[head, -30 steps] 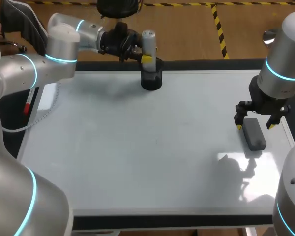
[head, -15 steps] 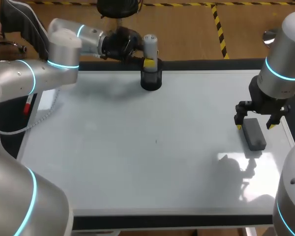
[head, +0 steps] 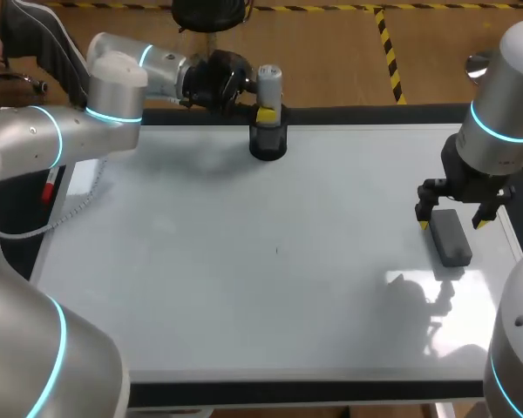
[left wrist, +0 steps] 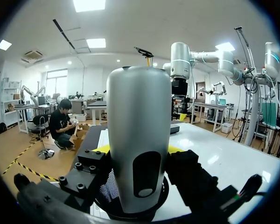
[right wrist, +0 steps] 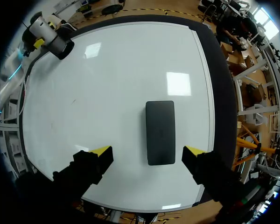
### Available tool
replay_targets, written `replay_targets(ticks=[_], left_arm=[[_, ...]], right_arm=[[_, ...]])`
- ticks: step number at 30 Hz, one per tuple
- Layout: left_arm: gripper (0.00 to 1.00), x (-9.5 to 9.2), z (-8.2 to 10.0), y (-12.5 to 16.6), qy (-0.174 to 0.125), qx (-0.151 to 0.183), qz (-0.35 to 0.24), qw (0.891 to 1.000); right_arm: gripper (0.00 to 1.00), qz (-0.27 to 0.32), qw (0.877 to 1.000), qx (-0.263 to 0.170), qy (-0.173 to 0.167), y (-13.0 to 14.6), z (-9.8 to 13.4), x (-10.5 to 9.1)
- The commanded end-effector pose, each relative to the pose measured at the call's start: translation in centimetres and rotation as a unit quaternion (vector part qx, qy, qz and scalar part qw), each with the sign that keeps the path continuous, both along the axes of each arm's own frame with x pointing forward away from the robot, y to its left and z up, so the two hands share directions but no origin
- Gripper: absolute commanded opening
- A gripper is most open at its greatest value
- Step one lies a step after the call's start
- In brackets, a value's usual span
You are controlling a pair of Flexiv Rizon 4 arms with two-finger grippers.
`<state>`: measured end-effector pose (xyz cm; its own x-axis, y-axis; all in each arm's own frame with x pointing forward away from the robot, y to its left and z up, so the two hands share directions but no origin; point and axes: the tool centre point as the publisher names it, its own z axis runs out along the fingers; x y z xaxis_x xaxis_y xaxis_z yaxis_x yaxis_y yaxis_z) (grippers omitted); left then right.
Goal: Pick up the inspection probe, press it on each red-marked spot on the whiteboard one by one, put down the probe, pick up the eraser, and wipe off all the red marks.
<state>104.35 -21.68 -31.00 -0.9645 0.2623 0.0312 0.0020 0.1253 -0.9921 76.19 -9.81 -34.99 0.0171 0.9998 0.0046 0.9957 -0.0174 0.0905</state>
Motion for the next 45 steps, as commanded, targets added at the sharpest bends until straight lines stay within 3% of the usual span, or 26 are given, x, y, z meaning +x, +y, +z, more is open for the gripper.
replay_targets(ticks=[1, 11, 14, 19, 22, 25, 45], left_arm=[[0.0, 0.0, -0.3, 0.0, 0.002, -0.002, 0.0, 1.0], [0.0, 0.2, -1.0, 0.4, 0.009, -0.008, 0.003, 1.0], [0.22, 0.1, -0.8, 0.5, 0.01, -0.009, 0.002, 1.0], [0.48, -0.1, -0.5, 0.7, 0.013, -0.01, 0.001, 1.0], [0.85, -0.2, -0.2, 0.8, 0.016, -0.011, -0.003, 1.0], [1.0, -0.2, 0.2, 0.9, 0.017, -0.01, -0.006, 1.0], [1.0, -0.3, 2.4, 1.9, 0.016, -0.012, -0.011, 1.0]], right_arm=[[1.0, 0.001, 1.0, 0.001, -0.001, -0.1, 0.1, -0.1], [1.0, 0.001, 1.0, 0.001, -0.001, -0.1, 0.1, -0.1], [1.0, 0.001, 1.0, 0.001, -0.001, -0.1, 0.1, -0.1], [1.0, 0.001, 1.0, 0.001, -0.001, -0.1, 0.1, -0.1], [1.0, 0.001, 1.0, 0.001, -0.001, -0.1, 0.1, -0.1], [1.0, 0.001, 1.0, 0.001, -0.001, -0.1, 0.1, -0.1], [1.0, 0.001, 1.0, 0.001, -0.001, -0.1, 0.1, -0.1]])
